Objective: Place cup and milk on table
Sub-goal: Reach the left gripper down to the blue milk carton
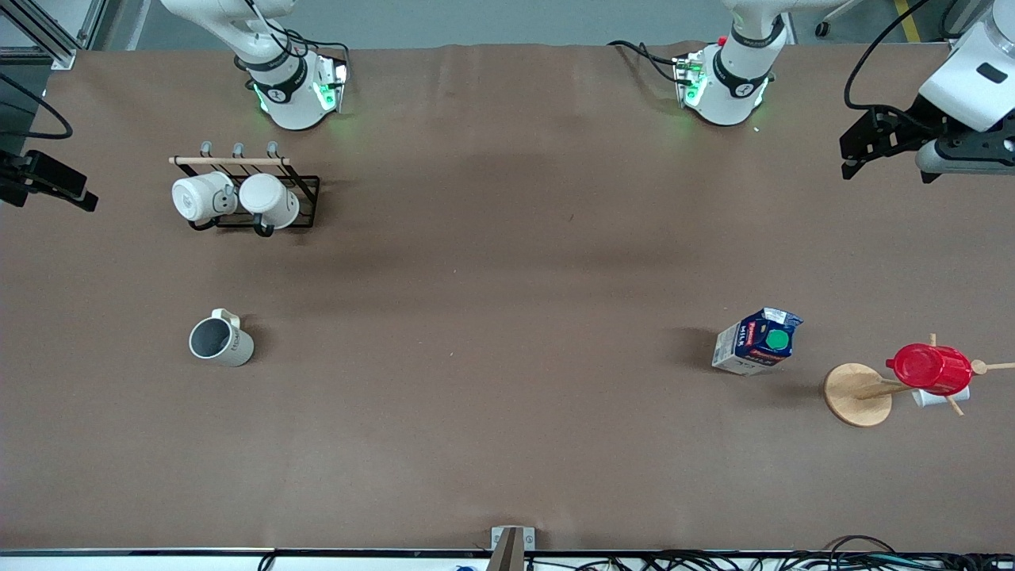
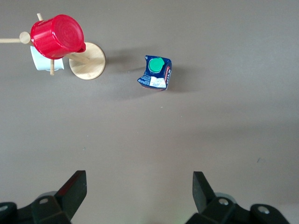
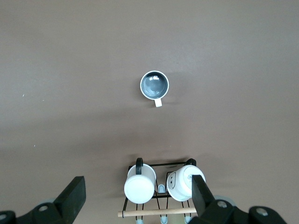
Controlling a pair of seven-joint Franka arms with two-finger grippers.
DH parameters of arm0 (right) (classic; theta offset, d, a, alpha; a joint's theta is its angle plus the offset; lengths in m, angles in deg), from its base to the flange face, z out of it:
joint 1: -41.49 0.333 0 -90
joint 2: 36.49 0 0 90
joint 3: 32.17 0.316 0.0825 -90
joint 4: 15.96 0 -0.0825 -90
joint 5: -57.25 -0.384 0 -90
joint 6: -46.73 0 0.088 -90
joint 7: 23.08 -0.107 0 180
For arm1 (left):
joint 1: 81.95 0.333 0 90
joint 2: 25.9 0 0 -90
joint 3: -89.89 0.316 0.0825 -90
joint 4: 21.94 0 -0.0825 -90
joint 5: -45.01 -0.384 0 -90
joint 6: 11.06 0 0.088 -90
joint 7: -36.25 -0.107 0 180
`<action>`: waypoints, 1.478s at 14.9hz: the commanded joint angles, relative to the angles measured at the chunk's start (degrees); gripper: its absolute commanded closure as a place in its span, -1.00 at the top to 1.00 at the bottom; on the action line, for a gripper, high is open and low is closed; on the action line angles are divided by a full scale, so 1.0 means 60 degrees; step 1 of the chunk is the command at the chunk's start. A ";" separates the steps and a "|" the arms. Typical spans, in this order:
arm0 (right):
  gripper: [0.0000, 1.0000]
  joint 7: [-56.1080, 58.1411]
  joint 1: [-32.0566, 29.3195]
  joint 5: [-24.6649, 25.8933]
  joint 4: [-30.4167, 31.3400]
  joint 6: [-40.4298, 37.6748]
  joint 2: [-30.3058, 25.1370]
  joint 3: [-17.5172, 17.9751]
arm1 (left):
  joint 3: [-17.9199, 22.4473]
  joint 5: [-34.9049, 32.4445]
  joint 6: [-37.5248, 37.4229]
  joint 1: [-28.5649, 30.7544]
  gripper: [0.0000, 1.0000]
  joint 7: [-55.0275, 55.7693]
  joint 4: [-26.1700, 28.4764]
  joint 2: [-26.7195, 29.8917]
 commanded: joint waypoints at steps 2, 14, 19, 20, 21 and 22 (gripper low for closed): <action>1.00 0.0083 -0.0035 0.0027 0.0125 -0.0080 -0.0181 0.0002 | -0.0035 0.0154 -0.0049 0.0113 1.00 -0.0160 -0.0395 -0.0238; 1.00 0.0476 -0.0138 0.0086 0.0081 0.0576 0.0403 -0.0057 | -0.0064 0.0008 0.4032 0.0055 1.00 -0.0160 0.1039 -0.2887; 1.00 0.2380 -0.0753 -0.0133 0.0854 0.2859 0.2483 -0.0072 | -0.0123 -0.0709 0.5062 -0.0018 1.00 -0.0160 0.0982 -0.3928; 1.00 0.2455 -0.0753 -0.0134 0.1380 0.3604 0.2587 -0.0072 | -0.0123 -0.0754 0.5266 -0.0018 1.00 -0.0174 0.0996 -0.4104; 1.00 0.2557 -0.0753 -0.0148 0.1980 0.4438 0.2689 -0.0072 | -0.0138 -0.0755 0.5370 -0.0033 1.00 -0.0174 0.0996 -0.4251; 1.00 0.2718 -0.0753 -0.0148 0.2595 0.5346 0.2864 -0.0072 | -0.0138 -0.0755 0.5444 -0.0033 1.00 -0.0174 0.0982 -0.4426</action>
